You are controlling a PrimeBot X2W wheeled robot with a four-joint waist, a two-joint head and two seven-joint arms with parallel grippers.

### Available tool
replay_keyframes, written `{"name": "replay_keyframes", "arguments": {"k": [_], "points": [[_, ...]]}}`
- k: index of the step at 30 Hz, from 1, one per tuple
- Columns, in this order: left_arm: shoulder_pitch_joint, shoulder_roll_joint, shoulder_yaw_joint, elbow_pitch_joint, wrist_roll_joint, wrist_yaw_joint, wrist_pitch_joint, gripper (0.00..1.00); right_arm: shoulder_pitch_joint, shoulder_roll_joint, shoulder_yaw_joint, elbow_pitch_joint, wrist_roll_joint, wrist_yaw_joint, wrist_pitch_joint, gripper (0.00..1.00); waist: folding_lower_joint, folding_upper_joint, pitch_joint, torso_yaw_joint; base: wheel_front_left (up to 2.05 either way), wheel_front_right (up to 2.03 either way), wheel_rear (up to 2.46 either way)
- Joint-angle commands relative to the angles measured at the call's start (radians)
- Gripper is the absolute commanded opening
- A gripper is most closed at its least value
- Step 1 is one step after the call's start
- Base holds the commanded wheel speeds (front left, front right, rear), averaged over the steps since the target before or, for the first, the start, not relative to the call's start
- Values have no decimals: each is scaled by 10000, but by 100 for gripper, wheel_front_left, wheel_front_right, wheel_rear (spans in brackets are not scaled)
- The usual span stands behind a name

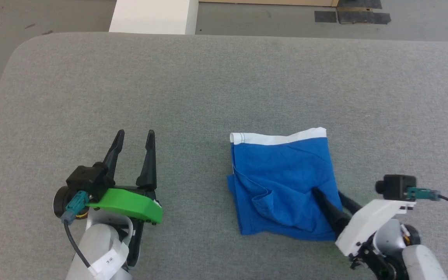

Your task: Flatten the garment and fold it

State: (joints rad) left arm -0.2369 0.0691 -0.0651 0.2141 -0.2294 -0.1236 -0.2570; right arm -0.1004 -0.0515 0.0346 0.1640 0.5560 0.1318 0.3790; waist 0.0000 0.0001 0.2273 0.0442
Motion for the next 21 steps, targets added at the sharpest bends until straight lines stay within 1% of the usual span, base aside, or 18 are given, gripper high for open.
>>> {"name": "replay_keyframes", "arguments": {"k": [1, 3, 4, 5, 6, 7, 11, 13, 15, 18, 21], "points": [[-39, 52, 2, 6, -65, -71, -47, 100, -199, 12, 127, 160, 185, -11, 88, 100, 0, -1, 21, 47, 0, 0, 0], [-40, 49, -9, 4, -67, -71, -47, 100, -316, 12, 344, 407, 205, -11, 296, 100, 0, -1, 28, 85, 0, 0, 0], [-38, 47, -10, 9, -66, -71, -47, 100, -362, 12, 418, 505, 151, -11, 392, 85, 0, -1, 27, 98, 0, 0, 0], [-36, 46, -4, 16, -67, -71, -47, 100, -418, 12, 526, 597, 76, -11, 524, 42, 0, -1, 28, 110, 0, 0, 0], [-35, 45, 4, 21, -68, -71, -47, 100, -461, 12, 593, 643, -14, -11, 609, 25, 0, -1, 26, 116, 0, 0, 0], [-32, 46, 14, 27, -70, -71, -47, 100, -513, 12, 653, 662, -186, -11, 667, 0, 0, -1, 24, 118, 0, 0, 0], [5, 61, 104, 32, -75, -71, -47, 100, -723, 12, 834, 474, -845, -11, 791, 0, 0, -1, 12, 32, 0, 0, 0], [53, 70, 195, 10, -64, -71, -47, 100, -887, 12, 960, 241, -1451, -11, 908, 0, 0, -1, 12, -102, 0, 0, 0], [91, 75, 253, -22, -31, -71, -47, 100, -1084, -32, 1137, -54, -2307, -11, 1085, 0, 0, -1, 26, -286, 0, 0, 0], [121, 123, 318, -87, 12, -71, -47, 100, -1423, -492, 1507, -524, -3473, -11, 1339, 0, 0, -1, 75, -678, 0, 0, 0], [117, 206, 382, -159, 49, -71, -47, 100, -1738, -1108, 1773, -784, -4210, -11, 1534, 0, 0, -1, 179, -1165, 0, 0, 0]]}}
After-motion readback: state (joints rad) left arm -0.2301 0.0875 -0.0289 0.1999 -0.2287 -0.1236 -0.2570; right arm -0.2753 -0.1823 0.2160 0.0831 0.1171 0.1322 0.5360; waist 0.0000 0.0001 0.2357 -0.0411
